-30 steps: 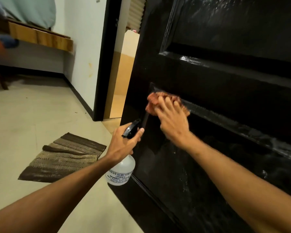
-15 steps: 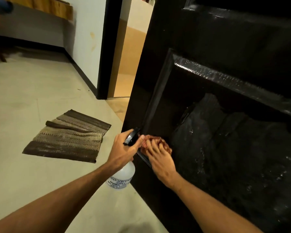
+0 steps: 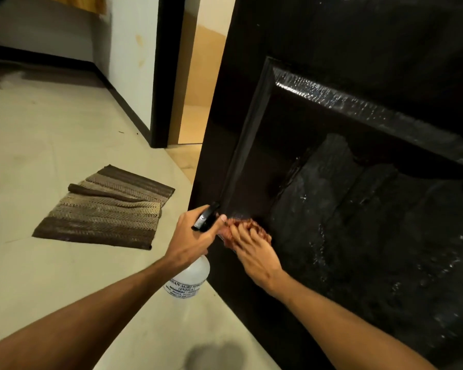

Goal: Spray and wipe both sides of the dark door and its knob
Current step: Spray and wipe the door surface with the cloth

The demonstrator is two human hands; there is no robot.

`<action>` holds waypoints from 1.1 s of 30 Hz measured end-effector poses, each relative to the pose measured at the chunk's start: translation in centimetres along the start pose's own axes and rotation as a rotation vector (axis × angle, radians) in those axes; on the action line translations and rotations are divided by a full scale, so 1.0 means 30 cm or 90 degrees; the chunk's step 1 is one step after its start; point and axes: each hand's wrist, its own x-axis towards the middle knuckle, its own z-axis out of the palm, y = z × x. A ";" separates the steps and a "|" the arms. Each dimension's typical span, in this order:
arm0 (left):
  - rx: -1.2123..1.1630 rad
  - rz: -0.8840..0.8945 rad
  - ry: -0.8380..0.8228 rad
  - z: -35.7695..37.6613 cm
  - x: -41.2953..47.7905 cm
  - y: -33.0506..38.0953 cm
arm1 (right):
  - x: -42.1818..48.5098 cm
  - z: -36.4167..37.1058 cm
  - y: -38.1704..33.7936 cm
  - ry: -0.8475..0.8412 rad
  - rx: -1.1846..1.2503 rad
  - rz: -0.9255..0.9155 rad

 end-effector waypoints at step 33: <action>-0.029 0.089 -0.016 0.200 -0.049 0.414 | -0.416 -0.273 0.483 0.196 0.018 0.297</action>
